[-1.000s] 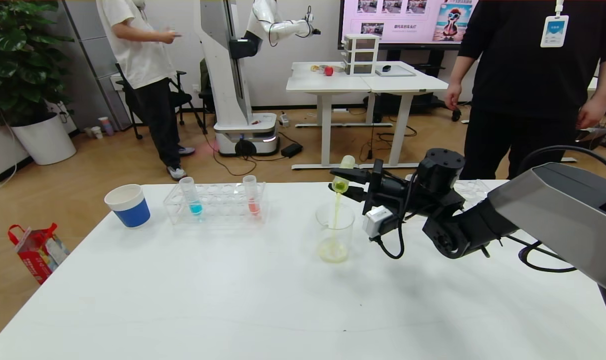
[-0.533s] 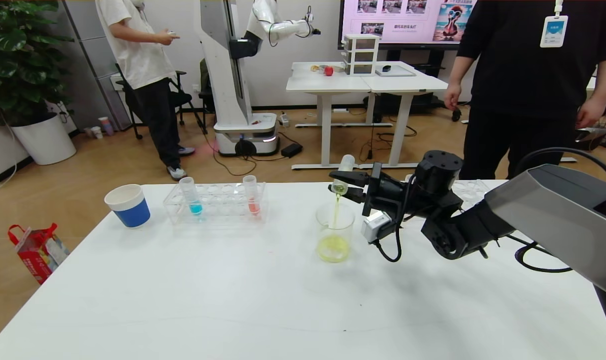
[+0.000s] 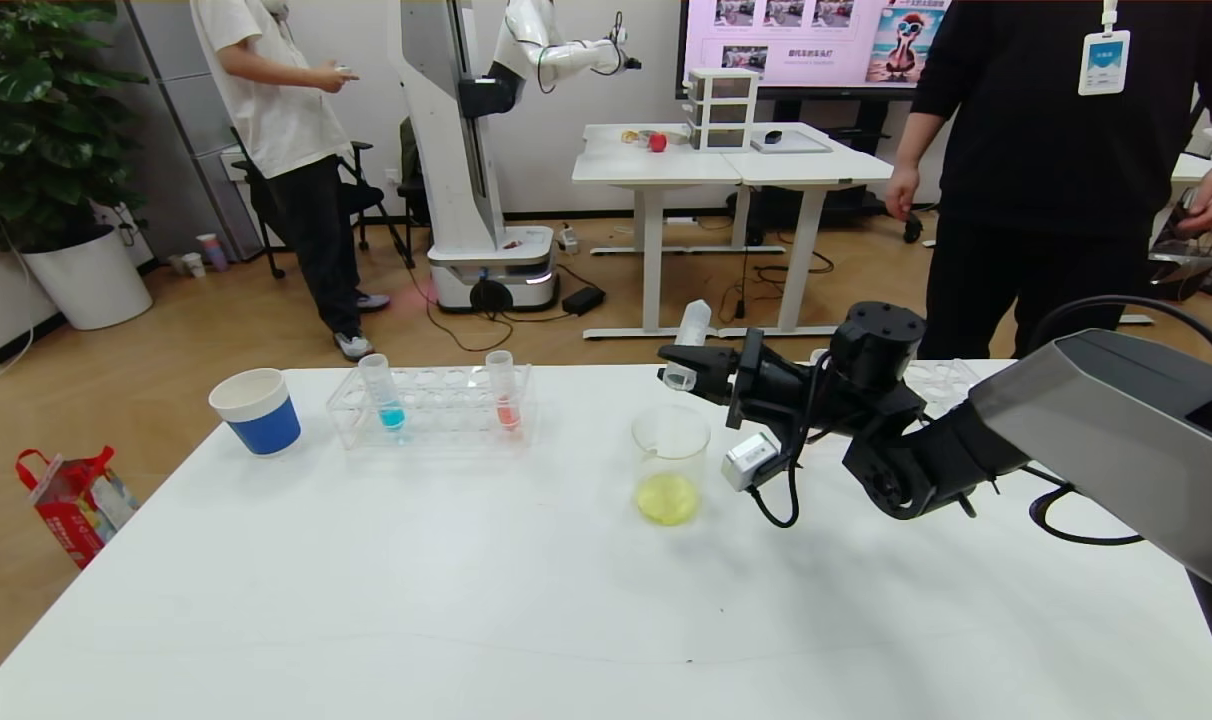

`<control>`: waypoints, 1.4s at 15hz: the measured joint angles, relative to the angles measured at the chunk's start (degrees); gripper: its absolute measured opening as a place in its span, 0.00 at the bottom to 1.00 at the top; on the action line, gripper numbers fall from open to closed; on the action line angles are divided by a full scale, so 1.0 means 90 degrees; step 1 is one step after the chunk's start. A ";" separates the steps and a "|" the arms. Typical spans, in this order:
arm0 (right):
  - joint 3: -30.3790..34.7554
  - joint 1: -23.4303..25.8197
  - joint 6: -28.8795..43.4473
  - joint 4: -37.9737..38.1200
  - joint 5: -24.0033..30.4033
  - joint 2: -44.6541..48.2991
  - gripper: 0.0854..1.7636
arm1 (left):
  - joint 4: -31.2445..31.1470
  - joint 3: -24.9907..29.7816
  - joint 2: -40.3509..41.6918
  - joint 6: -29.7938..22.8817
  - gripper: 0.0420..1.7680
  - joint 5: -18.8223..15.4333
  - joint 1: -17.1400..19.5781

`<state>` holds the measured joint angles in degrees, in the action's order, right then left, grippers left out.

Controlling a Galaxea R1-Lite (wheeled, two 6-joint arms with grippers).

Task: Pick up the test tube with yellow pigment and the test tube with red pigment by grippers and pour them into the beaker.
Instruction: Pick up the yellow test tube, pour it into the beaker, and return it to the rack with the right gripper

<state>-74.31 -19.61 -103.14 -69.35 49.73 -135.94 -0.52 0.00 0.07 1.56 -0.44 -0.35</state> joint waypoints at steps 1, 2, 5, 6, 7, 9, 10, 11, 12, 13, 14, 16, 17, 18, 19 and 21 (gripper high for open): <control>0.0022 0.0000 -0.0020 -0.0011 0.0000 -0.0009 0.24 | 0.0000 0.0000 0.0000 0.0001 0.99 0.0000 0.0000; 0.0041 0.0003 -0.0024 -0.0005 0.0000 -0.0019 0.24 | 0.0000 0.0000 0.0000 0.0001 0.99 0.0000 0.0000; 0.0114 -0.0037 0.0252 0.0034 0.0000 -0.0019 0.24 | 0.0000 0.0000 0.0000 0.0000 0.99 0.0003 -0.0005; 0.0179 -0.0072 0.0750 0.0007 -0.0012 0.0003 0.24 | 0.0000 0.0000 0.0000 0.0000 0.99 0.0000 -0.0005; 0.0245 -0.0102 0.1318 -0.0098 -0.0083 0.0061 0.24 | 0.0000 0.0000 0.0000 0.0001 0.99 0.0000 -0.0003; 0.0329 -0.0135 0.2583 -0.0367 -0.0424 0.0321 0.24 | 0.0000 0.0000 0.0000 0.0001 0.99 0.0003 -0.0003; 0.0366 -0.0148 0.3225 -0.0406 -0.0582 0.0479 0.24 | 0.0000 0.0000 0.0000 0.0001 0.99 0.0003 -0.0003; 0.0405 -0.0148 0.3820 -0.0438 -0.0801 0.0627 0.24 | 0.0000 0.0000 0.0000 0.0001 0.99 0.0000 0.0000; 0.0444 -0.0141 0.4558 -0.0547 -0.1128 0.0792 0.24 | 0.0001 0.0000 0.0000 0.0000 0.99 0.0000 0.0000; 0.0478 -0.0123 0.5255 -0.0729 -0.1388 0.0909 0.24 | 0.0000 0.0000 0.0000 0.0000 0.99 0.0000 0.0000; 0.0543 -0.0108 0.6010 -0.0974 -0.1690 0.1006 0.24 | 0.0000 0.0000 0.0000 0.0001 0.99 0.0000 -0.0003; 0.0769 -0.0119 0.7523 -0.1346 -0.2800 0.1182 0.24 | 0.0000 0.0000 0.0000 0.0001 0.99 0.0000 -0.0003; 0.0905 -0.0145 0.8181 -0.1392 -0.3320 0.1276 0.24 | 0.0000 0.0000 0.0000 0.0001 0.99 0.0000 -0.0003; 0.1015 -0.0191 0.8857 -0.1397 -0.3756 0.1372 0.24 | 0.0001 0.0000 0.0000 0.0000 0.99 0.0000 -0.0003; 0.1090 -0.0225 0.9468 -0.1346 -0.4165 0.1453 0.24 | 0.0000 0.0000 0.0000 0.0000 0.99 0.0000 0.0000; 0.1308 -0.0255 1.0420 -0.0853 -0.4830 0.1678 0.24 | 0.0000 0.0000 0.0000 0.0001 0.99 0.0000 -0.0003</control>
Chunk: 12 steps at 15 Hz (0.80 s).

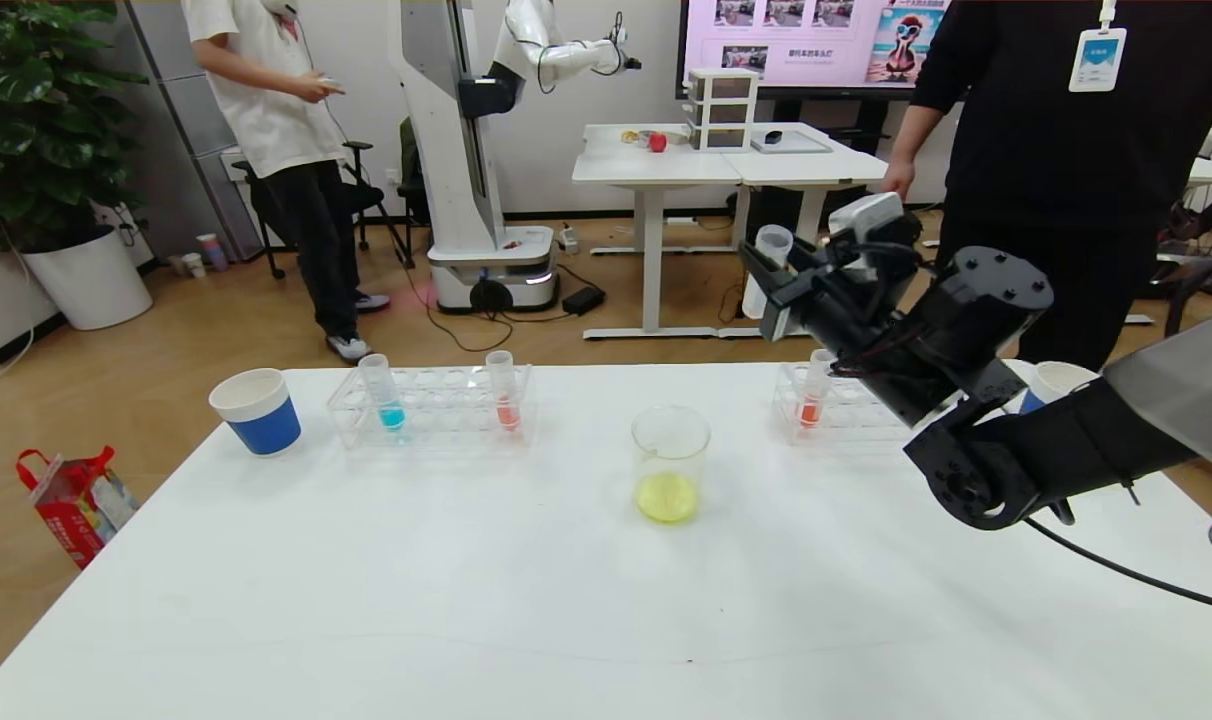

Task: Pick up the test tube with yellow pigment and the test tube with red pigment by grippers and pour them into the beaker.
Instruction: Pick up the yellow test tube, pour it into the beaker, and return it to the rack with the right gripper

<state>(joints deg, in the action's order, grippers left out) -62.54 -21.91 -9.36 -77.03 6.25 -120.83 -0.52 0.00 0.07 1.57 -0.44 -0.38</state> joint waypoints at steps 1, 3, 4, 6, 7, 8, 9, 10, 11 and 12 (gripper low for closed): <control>0.0153 -0.0003 0.0336 0.0360 -0.0194 0.0153 0.24 | 0.0001 0.0000 0.0000 -0.0001 0.99 0.0000 -0.0003; 0.0425 -0.0005 0.0838 0.1004 -0.0444 0.0489 0.24 | 0.0001 0.0000 0.0000 -0.0001 0.99 0.0000 0.0000; 0.0498 0.0022 0.0924 0.1264 -0.0488 0.0631 0.24 | 0.0001 0.0000 0.0000 0.0000 0.99 0.0000 0.0000; 0.0597 0.0107 0.1040 0.1638 -0.0461 0.0921 0.24 | 0.0000 0.0000 0.0000 -0.0001 0.99 0.0000 0.0000; 0.0628 0.0156 0.1155 0.1693 -0.0432 0.1069 0.24 | 0.0001 0.0000 0.0000 -0.0001 0.99 0.0000 0.0000; 0.0665 0.0218 0.1208 0.1766 -0.0414 0.1212 0.24 | 0.0000 0.0000 0.0000 -0.0001 0.99 0.0000 0.0000; 0.0711 0.0328 0.1218 0.1822 -0.0374 0.1348 0.24 | 0.0001 0.0000 0.0000 0.0000 0.99 -0.0003 0.0000; 0.0748 0.0478 0.1220 0.1852 -0.0328 0.1452 0.24 | 0.0001 0.0000 0.0000 -0.0001 0.99 0.0000 0.0003; 0.0784 0.0668 0.1223 0.1899 -0.0297 0.1537 0.24 | 0.0000 0.0000 0.0000 -0.0001 0.99 0.0000 0.0003; 0.0806 0.0901 0.1223 0.1975 -0.0282 0.1601 0.24 | 0.0000 0.0000 0.0000 -0.0001 0.99 0.0000 0.0003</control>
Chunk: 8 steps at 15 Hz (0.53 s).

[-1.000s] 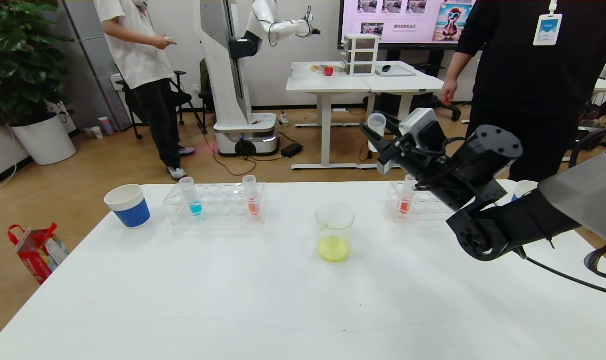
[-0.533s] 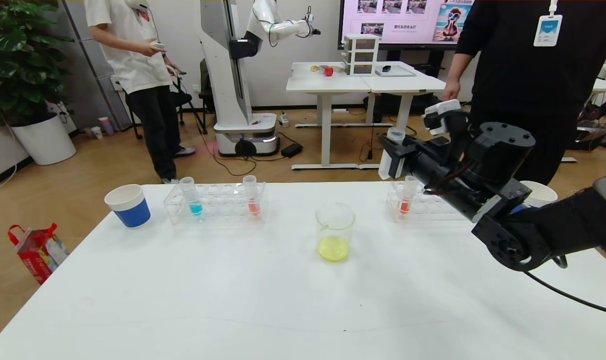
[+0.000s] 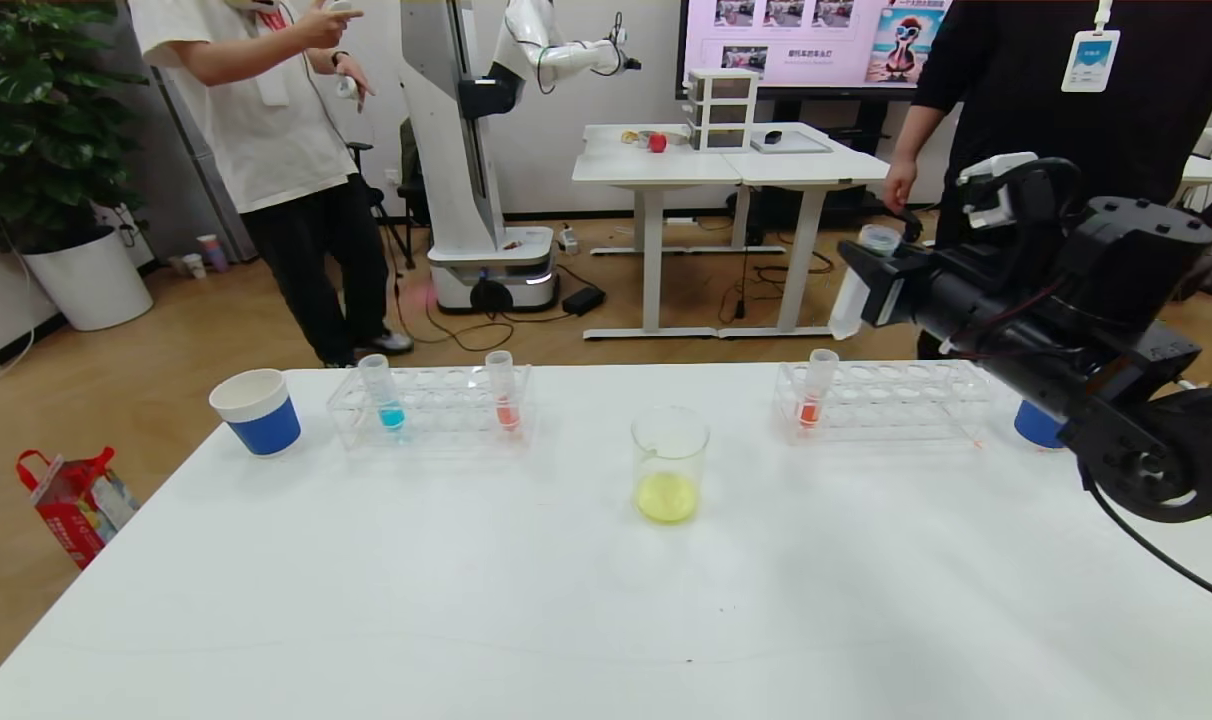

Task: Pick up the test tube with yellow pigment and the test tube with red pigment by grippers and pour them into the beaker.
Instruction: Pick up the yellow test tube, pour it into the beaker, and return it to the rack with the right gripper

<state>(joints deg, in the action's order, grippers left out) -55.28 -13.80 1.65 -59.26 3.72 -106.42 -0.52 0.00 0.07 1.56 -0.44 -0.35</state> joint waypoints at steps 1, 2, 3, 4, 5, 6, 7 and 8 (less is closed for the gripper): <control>0.0005 0.0318 -0.0003 0.0168 0.0003 0.0049 0.24 | 0.0000 0.0000 0.0000 -0.0003 0.99 0.0000 0.0000; -0.0019 0.0700 -0.0008 0.0420 0.0003 0.0074 0.24 | 0.0001 0.0000 0.0000 0.0000 0.99 0.0003 -0.0003; -0.0074 0.1057 -0.0012 0.0665 0.0003 0.0085 0.24 | 0.0001 0.0000 0.0000 0.0001 0.99 0.0000 -0.0003; -0.0175 0.1467 -0.0012 0.0940 0.0020 0.0083 0.24 | 0.0000 0.0000 0.0000 0.0001 0.99 0.0000 -0.0005; -0.0294 0.1835 -0.0012 0.1136 0.0058 0.0061 0.24 | 0.0000 0.0000 0.0000 0.0000 0.99 0.0003 -0.0003; -0.0386 0.2133 -0.0012 0.1219 0.0092 0.0024 0.24 | 0.0001 0.0000 0.0000 0.0001 0.99 0.0000 -0.0003; -0.0475 0.2445 -0.0012 0.1271 0.0104 -0.0046 0.24 | 0.0001 0.0000 0.0000 0.0000 0.99 0.0000 -0.0003; -0.0551 0.2700 -0.0015 0.1289 0.0112 -0.0122 0.24 | 0.0000 0.0000 0.0000 0.0001 0.99 0.0000 -0.0003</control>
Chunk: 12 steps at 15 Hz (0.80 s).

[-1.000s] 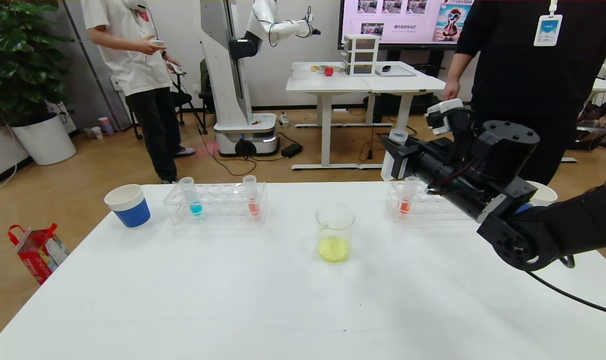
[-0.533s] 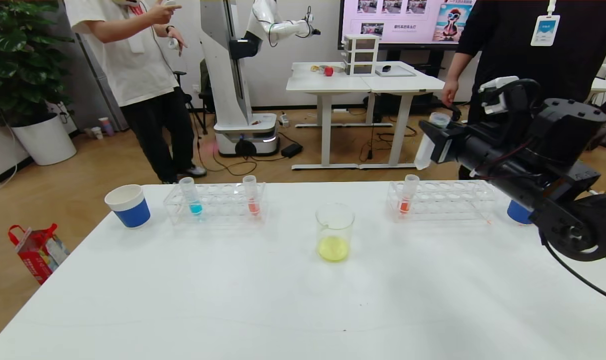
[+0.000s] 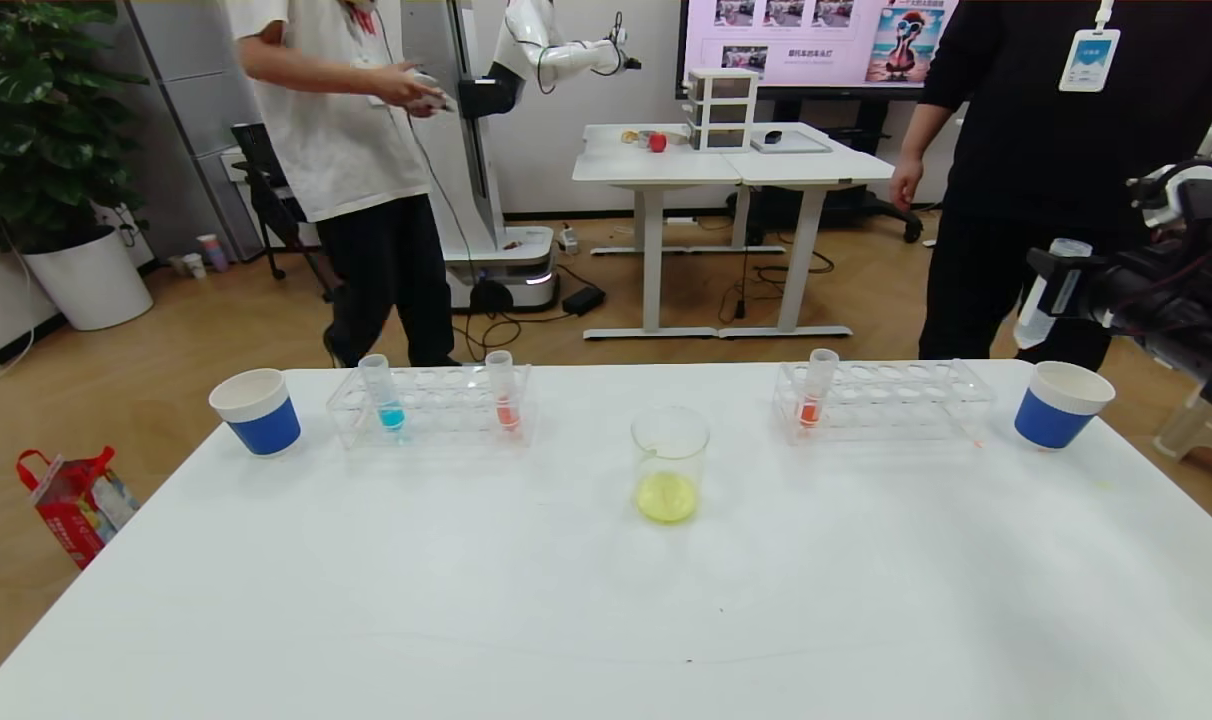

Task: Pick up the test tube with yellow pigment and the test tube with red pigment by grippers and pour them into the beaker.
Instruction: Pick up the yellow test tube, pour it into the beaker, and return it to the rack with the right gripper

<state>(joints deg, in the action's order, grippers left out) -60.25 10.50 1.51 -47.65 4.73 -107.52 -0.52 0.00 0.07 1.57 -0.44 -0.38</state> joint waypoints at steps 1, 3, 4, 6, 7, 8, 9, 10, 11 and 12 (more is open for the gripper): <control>-0.0074 0.0223 -0.0003 0.0003 0.0000 -0.0085 0.24 | 0.0000 0.0000 0.0000 -0.0001 0.99 0.0000 0.0003; -0.0191 0.0627 -0.0016 -0.0005 -0.0003 -0.0257 0.24 | 0.0001 0.0000 0.0000 -0.0001 0.99 0.0000 0.0003; -0.0218 0.0784 -0.0043 -0.0018 -0.0003 -0.0335 0.24 | 0.0000 0.0000 0.0000 -0.0001 0.99 0.0000 0.0003; -0.0228 0.1001 -0.0077 -0.0068 -0.0005 -0.0475 0.24 | 0.0000 0.0000 0.0000 0.0000 0.99 0.0000 0.0003; -0.0194 0.1032 -0.0080 -0.0083 -0.0003 -0.0524 0.24 | 0.0000 0.0000 0.0000 -0.0001 0.99 0.0000 0.0003; -0.0145 0.1047 -0.0074 -0.0095 -0.0003 -0.0585 0.24 | 0.0000 0.0000 0.0000 0.0000 0.99 0.0000 0.0003; -0.0084 0.1057 -0.0065 -0.0172 -0.0005 -0.0661 0.24 | 0.0001 0.0000 0.0000 -0.0001 0.99 0.0000 0.0003; -0.0016 0.1069 -0.0056 -0.0325 -0.0003 -0.0742 0.24 | 0.0001 0.0000 0.0000 -0.0001 0.99 -0.0003 0.0003; 0.0073 0.1078 -0.0051 -0.0649 -0.0003 -0.0870 0.24 | 0.0000 0.0000 0.0000 0.0000 0.99 0.0000 0.0003; 0.0158 0.1085 -0.0061 -0.1035 -0.0005 -0.1027 0.24 | 0.0000 0.0000 0.0000 0.0000 0.99 0.0000 0.0003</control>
<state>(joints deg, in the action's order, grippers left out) -58.82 20.26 0.96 -56.97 4.68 -116.76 -0.52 0.00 0.07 1.57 -0.44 -0.35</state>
